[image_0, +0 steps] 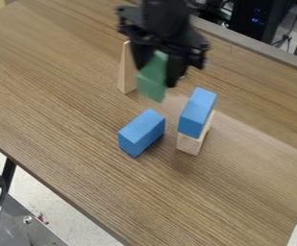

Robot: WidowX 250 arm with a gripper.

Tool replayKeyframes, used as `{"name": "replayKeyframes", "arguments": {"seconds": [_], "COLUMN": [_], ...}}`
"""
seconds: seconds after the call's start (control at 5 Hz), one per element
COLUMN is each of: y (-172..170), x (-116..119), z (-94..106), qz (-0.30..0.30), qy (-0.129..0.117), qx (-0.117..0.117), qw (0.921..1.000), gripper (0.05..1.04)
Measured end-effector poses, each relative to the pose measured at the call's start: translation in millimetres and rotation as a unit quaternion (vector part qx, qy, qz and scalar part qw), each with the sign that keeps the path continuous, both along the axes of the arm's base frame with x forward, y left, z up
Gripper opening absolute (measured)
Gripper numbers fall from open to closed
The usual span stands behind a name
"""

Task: Move the green arch to the top of the other blue parallelepiped

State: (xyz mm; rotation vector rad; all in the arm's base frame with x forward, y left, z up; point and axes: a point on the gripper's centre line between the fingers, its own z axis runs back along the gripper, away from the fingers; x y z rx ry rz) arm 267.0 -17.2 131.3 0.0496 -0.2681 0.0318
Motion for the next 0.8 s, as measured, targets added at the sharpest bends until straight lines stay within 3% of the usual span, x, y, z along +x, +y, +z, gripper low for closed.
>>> {"name": "replayKeyframes", "arguments": {"seconds": [0.2,0.4,0.6,0.8], "y": [-12.1,-21.7,-29.9,-29.6], "x": [12.8,25.4,30.6,33.0], "z": [-6.0,-11.2,-17.3,-19.1], "qz": [0.001,0.016,0.034,0.05], "qy": [0.017,0.038,0.061,0.07], "qx": [0.008,0.001,-0.021,-0.024], "qw": [0.9998,0.9991,0.9974,0.996], "gripper": [0.572,0.572,0.572,0.572]}}
